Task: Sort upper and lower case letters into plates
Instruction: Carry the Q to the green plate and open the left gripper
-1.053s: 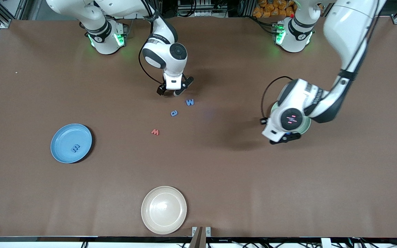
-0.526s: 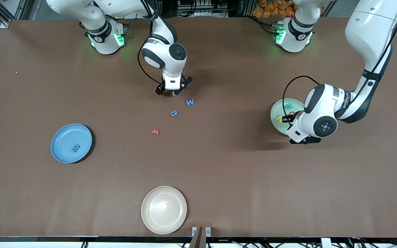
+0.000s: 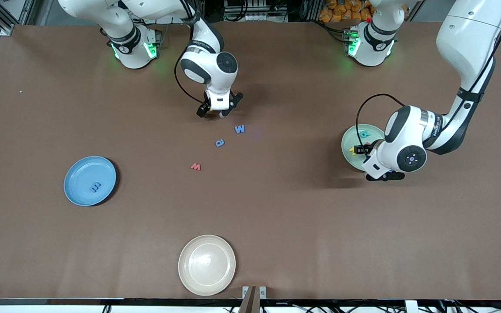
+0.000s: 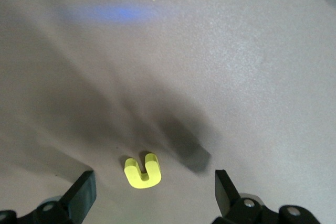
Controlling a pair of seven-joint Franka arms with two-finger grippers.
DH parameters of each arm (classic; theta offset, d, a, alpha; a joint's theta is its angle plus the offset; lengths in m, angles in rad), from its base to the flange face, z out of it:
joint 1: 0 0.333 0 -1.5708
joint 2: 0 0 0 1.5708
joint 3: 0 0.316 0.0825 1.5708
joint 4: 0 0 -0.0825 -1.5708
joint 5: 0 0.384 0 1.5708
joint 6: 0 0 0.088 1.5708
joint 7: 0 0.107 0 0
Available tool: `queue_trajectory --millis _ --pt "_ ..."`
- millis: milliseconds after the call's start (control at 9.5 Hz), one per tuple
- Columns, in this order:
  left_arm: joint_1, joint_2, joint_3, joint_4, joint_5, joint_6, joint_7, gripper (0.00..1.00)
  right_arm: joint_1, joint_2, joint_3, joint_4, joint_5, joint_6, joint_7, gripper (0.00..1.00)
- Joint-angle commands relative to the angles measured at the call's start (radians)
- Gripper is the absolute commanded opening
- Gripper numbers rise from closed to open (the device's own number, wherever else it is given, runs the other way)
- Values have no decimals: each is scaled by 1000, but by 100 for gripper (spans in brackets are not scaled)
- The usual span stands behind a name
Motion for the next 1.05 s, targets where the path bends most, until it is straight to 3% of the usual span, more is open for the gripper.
queue_trajectory --millis 0,526,947 --pt "-7 -13 -24 -8 -118 29 -49 100 0 1 8 -7 -47 10 -9 100" --pt "-177 22 -25 47 -133 38 -316 100 0 60 6 27 -49 27 -8 100" --pt "-188 33 -25 63 -133 38 -345 100 -18 79 3 46 -44 53 -29 100"
